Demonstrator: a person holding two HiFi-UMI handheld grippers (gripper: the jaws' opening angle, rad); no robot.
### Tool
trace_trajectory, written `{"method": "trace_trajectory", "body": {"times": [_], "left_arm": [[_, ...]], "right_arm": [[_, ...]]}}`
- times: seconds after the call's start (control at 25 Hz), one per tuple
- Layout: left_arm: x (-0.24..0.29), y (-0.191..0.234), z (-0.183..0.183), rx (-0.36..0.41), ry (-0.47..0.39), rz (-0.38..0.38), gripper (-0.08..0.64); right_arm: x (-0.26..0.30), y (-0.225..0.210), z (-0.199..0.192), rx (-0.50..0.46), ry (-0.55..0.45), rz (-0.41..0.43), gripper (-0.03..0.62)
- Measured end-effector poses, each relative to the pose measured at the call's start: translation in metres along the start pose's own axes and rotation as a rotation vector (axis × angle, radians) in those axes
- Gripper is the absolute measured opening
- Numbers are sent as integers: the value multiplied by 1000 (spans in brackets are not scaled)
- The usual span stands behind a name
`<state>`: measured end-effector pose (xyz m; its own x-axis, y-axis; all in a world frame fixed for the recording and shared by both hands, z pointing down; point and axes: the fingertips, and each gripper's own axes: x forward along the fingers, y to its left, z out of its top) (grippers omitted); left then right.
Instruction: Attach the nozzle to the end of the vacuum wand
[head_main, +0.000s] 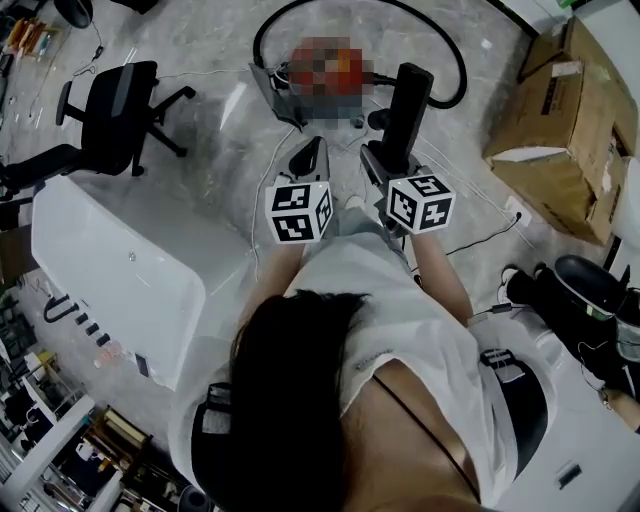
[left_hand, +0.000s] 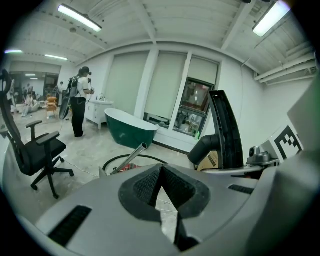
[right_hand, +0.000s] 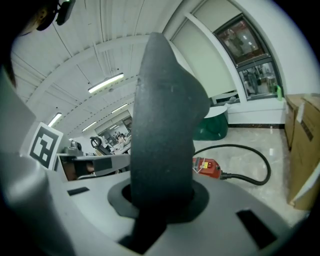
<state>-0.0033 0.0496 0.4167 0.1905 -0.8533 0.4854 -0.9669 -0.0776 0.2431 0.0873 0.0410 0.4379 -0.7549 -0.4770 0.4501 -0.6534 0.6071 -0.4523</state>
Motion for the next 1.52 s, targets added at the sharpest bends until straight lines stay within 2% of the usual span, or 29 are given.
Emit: {"method": "trace_trajectory", "body": {"times": [0.24,0.76,1.08,1.32,1.52], "left_arm": [[11,0,4,-11,-17,53,2],[8,18,-1,-39,-16,148,2],[19,14,5,15,-29,130,3],[36,27,16,22,-55,114,3],[55,24,23,5,-57,-41,3]], "right_arm": [[5,-16,8,-5,22,18,72],[9,-16,4,7,42,41,72],[16,-22,11,11,41,43,72],[30,-29,25,-4,32,45,72],[45,-33,35,-4,35,48,72]]}}
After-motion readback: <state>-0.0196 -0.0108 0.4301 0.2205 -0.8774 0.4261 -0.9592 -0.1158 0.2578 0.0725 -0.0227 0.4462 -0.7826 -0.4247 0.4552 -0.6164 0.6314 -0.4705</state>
